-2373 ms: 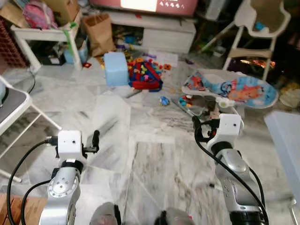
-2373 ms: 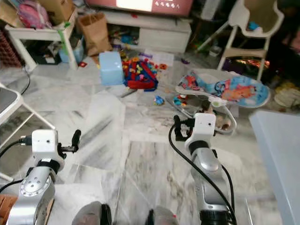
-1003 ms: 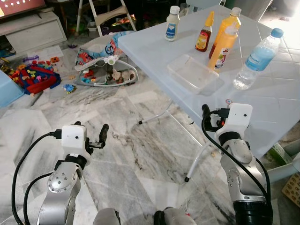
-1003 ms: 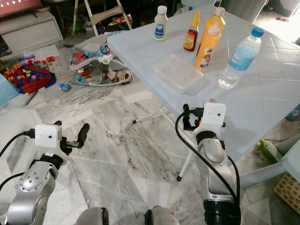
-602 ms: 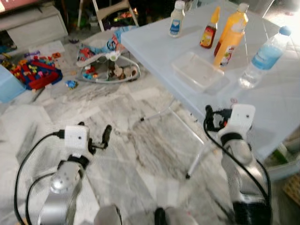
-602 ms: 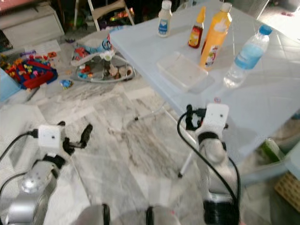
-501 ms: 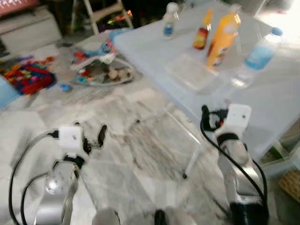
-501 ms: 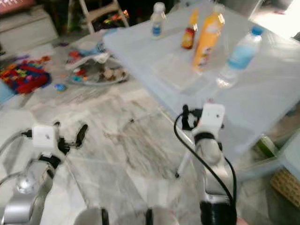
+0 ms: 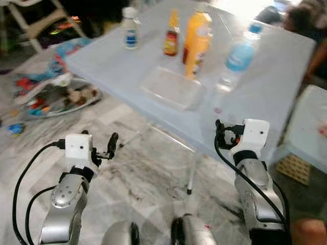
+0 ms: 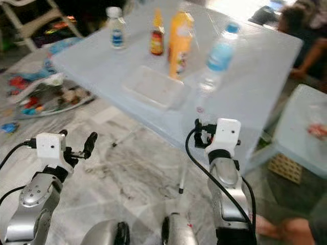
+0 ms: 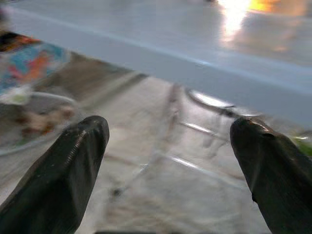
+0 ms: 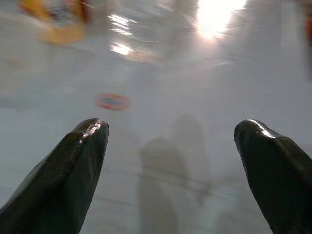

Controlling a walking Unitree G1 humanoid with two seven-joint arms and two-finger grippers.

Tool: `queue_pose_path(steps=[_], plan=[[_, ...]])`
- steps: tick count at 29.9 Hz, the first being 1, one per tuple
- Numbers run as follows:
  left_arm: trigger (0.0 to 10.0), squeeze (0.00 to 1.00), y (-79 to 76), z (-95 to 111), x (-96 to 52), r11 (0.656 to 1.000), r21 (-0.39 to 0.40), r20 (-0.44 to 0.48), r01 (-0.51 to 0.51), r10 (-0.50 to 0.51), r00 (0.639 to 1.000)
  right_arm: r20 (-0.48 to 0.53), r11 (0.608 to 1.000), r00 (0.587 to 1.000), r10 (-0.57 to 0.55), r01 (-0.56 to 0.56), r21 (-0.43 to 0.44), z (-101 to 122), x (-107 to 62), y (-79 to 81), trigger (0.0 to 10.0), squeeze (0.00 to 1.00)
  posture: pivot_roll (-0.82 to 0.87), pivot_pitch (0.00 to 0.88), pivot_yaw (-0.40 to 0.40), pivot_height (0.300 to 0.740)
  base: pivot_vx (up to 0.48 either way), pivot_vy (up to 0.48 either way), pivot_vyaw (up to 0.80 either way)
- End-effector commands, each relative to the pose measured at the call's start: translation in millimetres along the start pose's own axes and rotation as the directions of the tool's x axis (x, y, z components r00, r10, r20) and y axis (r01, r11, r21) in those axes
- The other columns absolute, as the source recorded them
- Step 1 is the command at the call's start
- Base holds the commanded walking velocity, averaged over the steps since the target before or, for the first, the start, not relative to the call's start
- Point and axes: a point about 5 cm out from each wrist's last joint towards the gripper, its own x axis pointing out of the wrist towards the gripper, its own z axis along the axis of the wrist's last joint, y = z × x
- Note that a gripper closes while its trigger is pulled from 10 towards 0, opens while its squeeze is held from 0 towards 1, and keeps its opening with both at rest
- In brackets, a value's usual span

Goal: Restocking fridge

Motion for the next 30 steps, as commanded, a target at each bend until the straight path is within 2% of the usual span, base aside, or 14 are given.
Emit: queue_pose_path(steps=[1,2,5,9,15,18,22,30], plan=[[10.0,0.00,8.7,-3,-4.6,0.999,0.033,-0.017,-0.022,0.023,1.000,-0.002,1.000,1.000,0.019,-0.019,0.008,0,-2.0,5.3,10.0,0.00,0.00,0.142,-0.037,0.740,0.000,0.480,0.00],[10.0,0.00,8.9,-3,-4.2,0.998,0.049,-0.017,-0.025,0.026,1.000,-0.003,1.000,1.000,0.019,-0.019,0.008,0,-2.3,5.6,10.0,0.00,0.00,0.137,-0.037,0.740,0.000,0.480,0.00],[10.0,0.00,7.6,-4,-3.0,1.000,0.018,-0.020,-0.010,0.010,1.000,-0.002,1.000,1.000,0.018,-0.018,0.010,1,-2.2,6.2,10.0,0.00,0.00,0.139,-0.035,0.740,0.000,0.480,0.00],[10.0,0.00,7.5,-1,-0.3,0.999,0.050,-0.003,-0.013,0.013,1.000,0.011,1.000,1.000,0.017,-0.017,0.017,4,1.9,5.8,10.0,0.00,0.00,0.157,-0.032,0.740,0.000,0.431,0.00],[10.0,0.00,4.2,0,-0.2,0.997,0.078,-0.002,-0.002,0.002,1.000,0.016,1.000,1.000,0.006,-0.007,0.019,6,4.3,4.0,10.0,0.00,0.00,0.154,-0.031,0.740,0.411,0.000,0.00],[10.0,0.00,3.9,-1,-0.5,0.999,0.052,-0.010,-0.002,0.002,1.000,0.015,1.000,1.000,0.005,-0.005,0.018,5,3.4,4.2,10.0,0.00,0.00,0.154,-0.031,0.740,0.464,0.000,0.00],[10.0,0.00,-0.8,1,0.0,0.997,0.078,-0.005,0.021,-0.020,1.000,0.007,1.000,1.000,0.001,-0.001,0.015,3,1.5,2.6,10.0,0.00,0.00,0.153,-0.032,0.740,0.436,0.000,0.00],[10.0,0.00,-3.6,1,0.1,0.997,0.067,0.001,0.035,-0.035,0.999,0.008,1.000,1.000,-0.001,0.000,0.011,3,1.6,1.9,10.0,0.00,0.00,0.148,-0.033,0.740,0.367,0.000,0.00]])
